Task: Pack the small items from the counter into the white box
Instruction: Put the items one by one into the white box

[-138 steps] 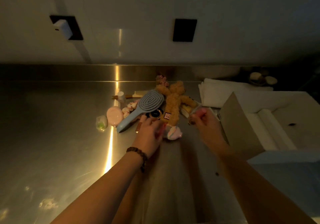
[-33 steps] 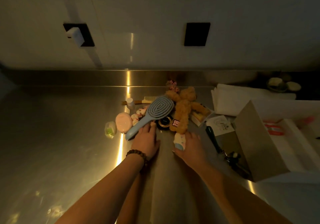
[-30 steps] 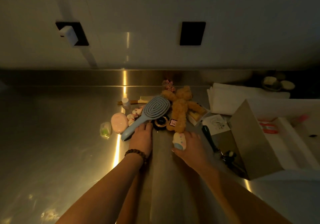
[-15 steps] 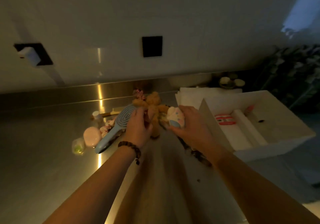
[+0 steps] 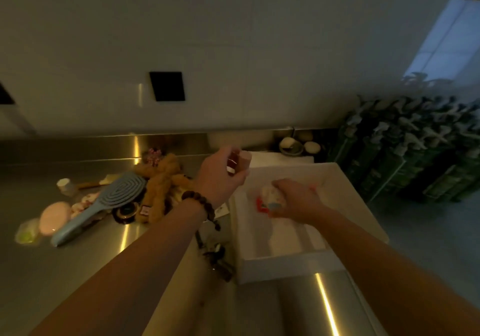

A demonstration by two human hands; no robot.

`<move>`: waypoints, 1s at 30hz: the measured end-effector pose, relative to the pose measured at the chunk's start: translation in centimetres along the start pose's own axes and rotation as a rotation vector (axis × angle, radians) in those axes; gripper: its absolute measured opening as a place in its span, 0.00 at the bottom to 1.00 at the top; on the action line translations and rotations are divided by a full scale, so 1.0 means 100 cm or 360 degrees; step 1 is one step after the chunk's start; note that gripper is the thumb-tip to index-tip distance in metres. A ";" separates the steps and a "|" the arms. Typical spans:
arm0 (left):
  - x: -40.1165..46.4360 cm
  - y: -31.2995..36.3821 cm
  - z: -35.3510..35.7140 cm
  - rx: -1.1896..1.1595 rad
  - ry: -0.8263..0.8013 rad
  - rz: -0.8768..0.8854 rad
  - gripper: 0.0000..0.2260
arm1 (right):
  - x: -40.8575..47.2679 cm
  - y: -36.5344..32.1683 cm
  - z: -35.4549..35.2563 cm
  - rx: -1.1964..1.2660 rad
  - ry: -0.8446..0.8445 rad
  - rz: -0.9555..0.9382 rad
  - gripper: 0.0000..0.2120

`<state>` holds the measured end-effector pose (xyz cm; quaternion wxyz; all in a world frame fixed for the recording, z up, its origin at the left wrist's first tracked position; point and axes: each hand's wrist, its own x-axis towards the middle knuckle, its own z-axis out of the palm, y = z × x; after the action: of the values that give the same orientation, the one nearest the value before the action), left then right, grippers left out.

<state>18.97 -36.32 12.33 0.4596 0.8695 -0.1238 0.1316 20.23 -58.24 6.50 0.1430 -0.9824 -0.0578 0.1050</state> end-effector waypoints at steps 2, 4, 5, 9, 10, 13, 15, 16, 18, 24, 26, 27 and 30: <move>0.003 0.002 0.019 0.0010 0.0014 -0.0073 0.14 | 0.011 0.010 0.006 -0.0024 -0.0173 -0.0178 0.41; 0.003 0.002 0.032 -0.0007 0.0034 -0.0143 0.14 | 0.022 0.012 0.008 -0.0016 -0.0325 -0.0385 0.40; 0.003 0.001 0.037 -0.0020 0.0041 -0.0171 0.15 | 0.026 0.012 0.009 -0.0042 -0.0377 -0.0463 0.40; 0.003 0.001 0.046 -0.0014 0.0050 -0.0226 0.16 | 0.037 0.015 0.016 -0.0176 -0.0522 -0.0605 0.40; 0.003 0.001 0.046 -0.0006 0.0041 -0.0235 0.17 | 0.038 0.016 0.019 -0.0165 -0.0548 -0.0610 0.40; 0.004 0.003 0.048 -0.0002 0.0014 -0.0241 0.18 | 0.040 0.019 0.027 -0.0146 -0.0550 -0.0609 0.41; 0.005 0.006 0.050 -0.0002 -0.0011 -0.0230 0.17 | 0.040 0.021 0.030 -0.0147 -0.0544 -0.0615 0.39; 0.006 0.007 0.051 -0.0001 -0.0023 -0.0225 0.17 | 0.040 0.023 0.031 -0.0132 -0.0544 -0.0614 0.37; 0.007 0.009 0.054 0.0003 -0.0049 -0.0210 0.15 | 0.039 0.025 0.028 -0.0012 -0.0535 -0.0567 0.30; 0.013 0.018 0.061 -0.0025 -0.0126 -0.0166 0.13 | 0.027 0.014 -0.029 0.0789 0.0043 -0.0319 0.16; 0.015 0.020 0.064 -0.0036 -0.0157 -0.0147 0.13 | 0.015 0.007 -0.052 0.0946 0.0242 -0.0363 0.17; 0.016 0.022 0.065 -0.0016 -0.0184 -0.0141 0.13 | 0.008 0.004 -0.061 0.0992 0.0280 -0.0384 0.18; 0.018 0.027 0.071 0.0067 -0.0252 -0.0105 0.14 | -0.006 0.000 -0.073 0.0964 0.0273 -0.0394 0.16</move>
<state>20.54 -43.86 11.12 0.4341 0.8903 -0.1281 0.0498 21.28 -60.25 13.44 0.4445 -0.8861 -0.1305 0.0162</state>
